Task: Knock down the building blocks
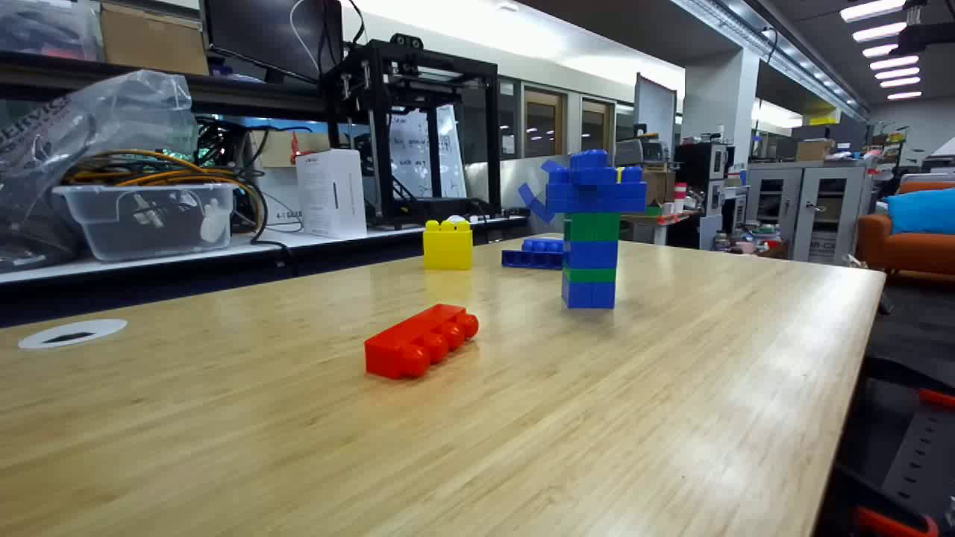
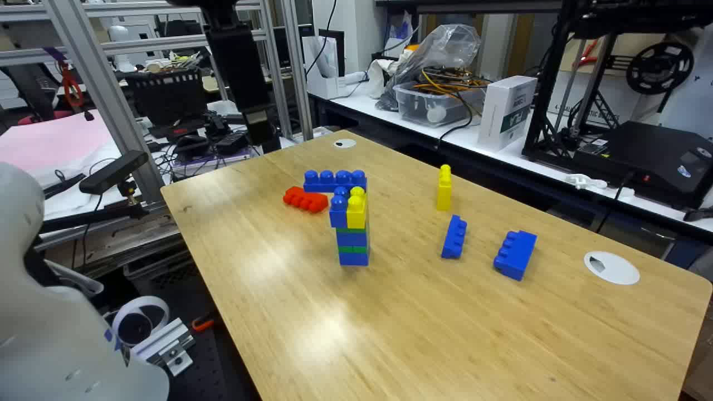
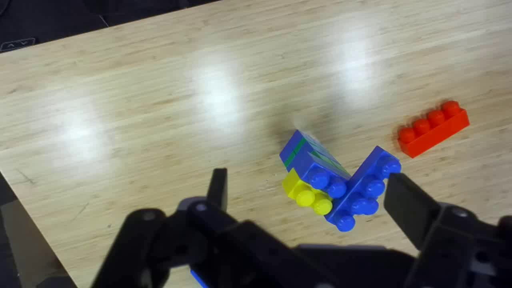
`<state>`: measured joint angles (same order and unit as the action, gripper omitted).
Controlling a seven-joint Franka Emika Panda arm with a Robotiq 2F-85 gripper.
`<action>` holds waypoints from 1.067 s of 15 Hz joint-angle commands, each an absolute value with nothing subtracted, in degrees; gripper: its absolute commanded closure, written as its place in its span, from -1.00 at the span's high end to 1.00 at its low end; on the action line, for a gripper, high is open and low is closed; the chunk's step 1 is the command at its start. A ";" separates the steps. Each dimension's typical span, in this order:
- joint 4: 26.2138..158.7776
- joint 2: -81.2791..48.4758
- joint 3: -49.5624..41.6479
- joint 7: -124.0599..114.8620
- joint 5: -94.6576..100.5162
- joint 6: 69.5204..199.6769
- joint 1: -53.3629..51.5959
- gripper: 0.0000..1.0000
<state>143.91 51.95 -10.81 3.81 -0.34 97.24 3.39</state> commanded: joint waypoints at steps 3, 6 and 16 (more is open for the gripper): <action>143.75 51.72 -10.18 4.44 -0.92 97.09 4.38 1.00; 143.75 51.72 -10.18 4.44 -0.92 97.09 4.38 1.00; 142.38 46.90 -13.04 10.52 -3.63 98.52 1.46 1.00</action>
<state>143.92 51.10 -11.23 5.99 -1.58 97.67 3.04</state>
